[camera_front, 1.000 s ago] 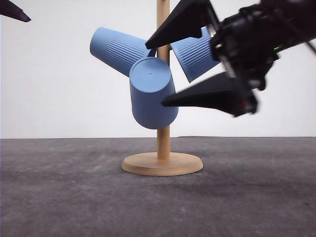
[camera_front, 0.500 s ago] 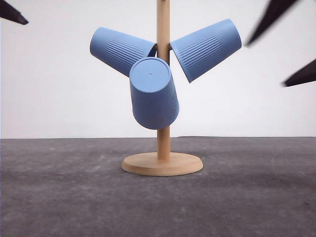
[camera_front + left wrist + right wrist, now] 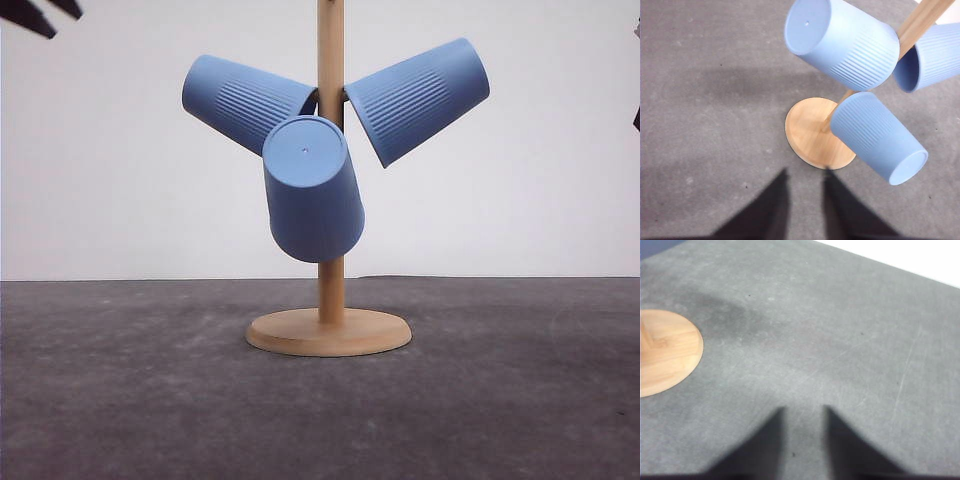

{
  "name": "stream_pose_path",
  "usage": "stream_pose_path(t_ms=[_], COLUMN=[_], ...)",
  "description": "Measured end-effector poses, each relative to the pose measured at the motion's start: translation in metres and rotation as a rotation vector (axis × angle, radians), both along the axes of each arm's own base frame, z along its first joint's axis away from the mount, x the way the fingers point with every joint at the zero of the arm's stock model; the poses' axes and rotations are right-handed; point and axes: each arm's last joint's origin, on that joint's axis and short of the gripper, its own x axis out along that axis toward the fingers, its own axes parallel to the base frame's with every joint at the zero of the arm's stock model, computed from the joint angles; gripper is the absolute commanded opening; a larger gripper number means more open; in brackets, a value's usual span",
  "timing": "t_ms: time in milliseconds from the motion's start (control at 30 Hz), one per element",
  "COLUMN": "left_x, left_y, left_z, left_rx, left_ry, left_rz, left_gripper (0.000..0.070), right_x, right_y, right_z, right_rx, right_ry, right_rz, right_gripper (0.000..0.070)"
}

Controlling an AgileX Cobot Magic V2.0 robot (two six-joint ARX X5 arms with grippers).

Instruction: Place three cups

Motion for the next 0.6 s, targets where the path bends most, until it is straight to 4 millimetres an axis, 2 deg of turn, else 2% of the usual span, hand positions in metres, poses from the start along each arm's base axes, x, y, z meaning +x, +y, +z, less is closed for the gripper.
stream_pose_path(t_ms=[500,600], left_x=[-0.001,-0.011], left_y=[0.004,0.014], left_z=[0.000,-0.015], left_rx=[0.020,0.026], left_ry=[-0.045,-0.133], left_rz=[0.006,0.042], left_gripper=[0.0000,0.0000], right_x=[0.000,0.000], right_y=[0.000,0.000], right_z=[0.000,0.000], right_rx=[-0.006,-0.006], right_ry=[-0.005,-0.005], right_rz=[-0.001,-0.001], right_gripper=[0.0030,0.0030])
